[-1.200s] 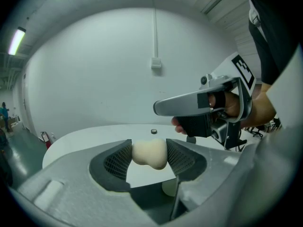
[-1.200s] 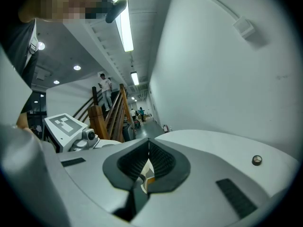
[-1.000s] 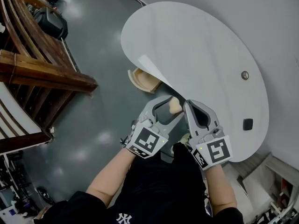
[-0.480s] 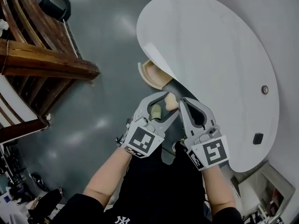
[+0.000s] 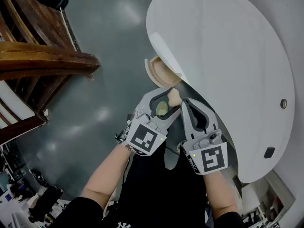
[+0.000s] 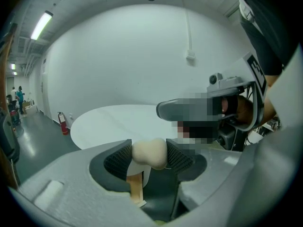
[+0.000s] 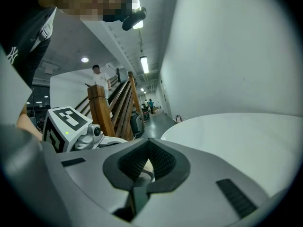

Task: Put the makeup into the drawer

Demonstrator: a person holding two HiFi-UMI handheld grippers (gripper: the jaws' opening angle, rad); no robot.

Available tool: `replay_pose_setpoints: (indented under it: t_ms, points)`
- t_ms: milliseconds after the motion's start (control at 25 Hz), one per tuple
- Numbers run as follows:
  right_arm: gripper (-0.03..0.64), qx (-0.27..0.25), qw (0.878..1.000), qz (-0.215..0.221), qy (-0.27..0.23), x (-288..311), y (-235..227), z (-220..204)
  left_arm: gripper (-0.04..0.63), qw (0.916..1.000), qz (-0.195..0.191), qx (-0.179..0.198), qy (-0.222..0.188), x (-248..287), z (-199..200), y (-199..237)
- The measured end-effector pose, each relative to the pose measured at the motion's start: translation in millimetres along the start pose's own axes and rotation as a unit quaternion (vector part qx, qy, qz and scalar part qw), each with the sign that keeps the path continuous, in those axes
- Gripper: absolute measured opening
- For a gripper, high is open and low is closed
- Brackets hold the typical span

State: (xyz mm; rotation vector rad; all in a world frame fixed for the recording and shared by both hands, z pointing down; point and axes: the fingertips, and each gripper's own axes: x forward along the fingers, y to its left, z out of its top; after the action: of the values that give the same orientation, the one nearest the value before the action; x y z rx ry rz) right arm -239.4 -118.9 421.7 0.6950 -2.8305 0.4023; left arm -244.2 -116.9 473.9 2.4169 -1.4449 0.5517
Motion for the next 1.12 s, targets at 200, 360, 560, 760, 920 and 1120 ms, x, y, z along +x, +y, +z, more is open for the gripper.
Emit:
replay_pose_setpoints:
  t_ms: [200, 360, 560, 760, 920, 1120]
  points:
    - [0.015, 0.002, 1.0, 0.001, 0.012, 28, -6, -45, 0.233, 0.9996, -0.008, 0.024, 0.01, 19, -41, 21]
    - [0.015, -0.002, 1.0, 0.005, 0.025, 52, -8, -85, 0.233, 0.9993, -0.014, 0.029, 0.018, 33, -81, 36]
    - [0.015, -0.009, 0.999, -0.006, 0.037, 75, -21, -140, 0.233, 0.9988, -0.023, 0.029, 0.031, 62, -132, 46]
    - [0.015, -0.015, 0.999, -0.016, 0.042, 96, -39, -178, 0.233, 0.9987, -0.026, 0.027, 0.033, 88, -168, 57]
    - [0.015, -0.016, 0.998, -0.025, 0.046, 107, -49, -204, 0.233, 0.9985, -0.03, 0.026, 0.039, 108, -195, 63]
    - [0.015, -0.015, 0.998, -0.034, 0.049, 117, -64, -226, 0.233, 0.9983, -0.029, 0.019, 0.047, 133, -219, 70]
